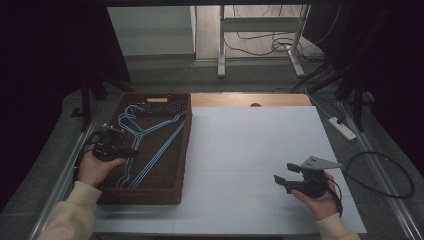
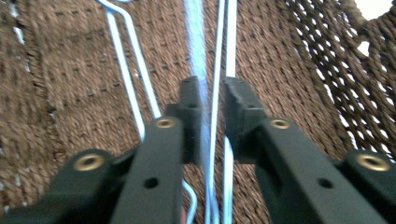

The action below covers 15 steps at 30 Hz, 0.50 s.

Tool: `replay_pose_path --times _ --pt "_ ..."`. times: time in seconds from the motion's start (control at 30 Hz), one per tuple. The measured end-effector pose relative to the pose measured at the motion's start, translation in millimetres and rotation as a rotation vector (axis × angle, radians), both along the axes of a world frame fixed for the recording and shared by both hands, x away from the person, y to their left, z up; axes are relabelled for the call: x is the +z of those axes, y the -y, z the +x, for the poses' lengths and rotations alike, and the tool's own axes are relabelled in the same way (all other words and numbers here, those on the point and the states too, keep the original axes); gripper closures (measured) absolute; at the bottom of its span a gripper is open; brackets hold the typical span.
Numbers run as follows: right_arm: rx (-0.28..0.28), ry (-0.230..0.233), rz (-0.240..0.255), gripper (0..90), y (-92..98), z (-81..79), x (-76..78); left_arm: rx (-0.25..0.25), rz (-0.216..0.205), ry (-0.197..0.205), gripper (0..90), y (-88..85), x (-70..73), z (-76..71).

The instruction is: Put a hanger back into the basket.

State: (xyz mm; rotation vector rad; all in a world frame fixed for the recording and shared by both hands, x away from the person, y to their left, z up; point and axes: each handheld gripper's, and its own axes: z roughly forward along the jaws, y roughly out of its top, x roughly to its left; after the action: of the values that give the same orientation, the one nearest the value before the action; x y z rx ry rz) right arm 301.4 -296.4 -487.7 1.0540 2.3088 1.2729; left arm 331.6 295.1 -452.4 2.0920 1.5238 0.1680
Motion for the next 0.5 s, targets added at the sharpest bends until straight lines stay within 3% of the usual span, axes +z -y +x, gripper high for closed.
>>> replay_pose_path --times 0.07,0.1,0.17,0.23,0.5 --pt "0.001 -0.001 0.001 28.7 0.1 0.0 0.0 0.006 0.006 0.007 68.9 0.2 0.0 0.1" --pt "0.001 0.000 0.001 28.7 0.2 0.1 0.0 0.017 0.011 0.021 68.9 0.0 0.3 -0.2" --pt "0.001 0.000 0.001 28.7 0.2 0.1 0.1 0.020 0.008 0.073 59.5 -1.0 3.1 -2.7" --pt "0.000 0.000 0.001 28.7 -0.1 -0.1 0.1 0.017 0.007 0.094 55.1 -1.3 5.0 -4.7" --pt "-0.001 0.001 0.001 28.7 -0.6 -0.3 0.2 0.035 0.002 0.086 48.5 -5.0 3.6 -4.3"
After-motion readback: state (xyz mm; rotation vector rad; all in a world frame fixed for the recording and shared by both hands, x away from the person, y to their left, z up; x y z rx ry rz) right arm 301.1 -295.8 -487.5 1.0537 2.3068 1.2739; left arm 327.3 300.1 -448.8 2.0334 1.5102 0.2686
